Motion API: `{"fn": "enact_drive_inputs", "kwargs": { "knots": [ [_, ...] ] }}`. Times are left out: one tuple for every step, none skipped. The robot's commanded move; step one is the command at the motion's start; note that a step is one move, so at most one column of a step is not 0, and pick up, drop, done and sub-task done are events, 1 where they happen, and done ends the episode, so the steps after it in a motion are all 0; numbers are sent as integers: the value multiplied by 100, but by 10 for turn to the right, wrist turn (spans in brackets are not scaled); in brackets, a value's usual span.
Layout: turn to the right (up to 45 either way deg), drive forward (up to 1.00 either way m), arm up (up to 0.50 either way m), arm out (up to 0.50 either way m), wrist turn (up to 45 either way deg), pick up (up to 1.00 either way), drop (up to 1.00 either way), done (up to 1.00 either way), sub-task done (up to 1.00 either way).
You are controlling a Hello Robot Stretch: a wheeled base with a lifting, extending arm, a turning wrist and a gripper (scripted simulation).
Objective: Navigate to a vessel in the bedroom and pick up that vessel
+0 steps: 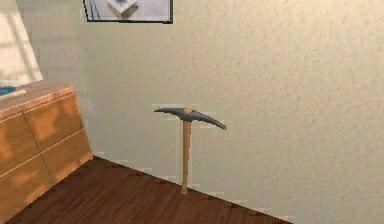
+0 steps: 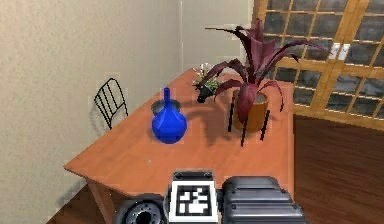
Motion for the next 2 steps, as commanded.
{"fn": "enact_drive_inputs", "kwargs": {
  "knots": [
    [0, 0, 0, 50, 0, 0, 0, 0, 0],
    [0, 0, 0, 0, 450, 0, 0, 0, 0]
  ]
}}
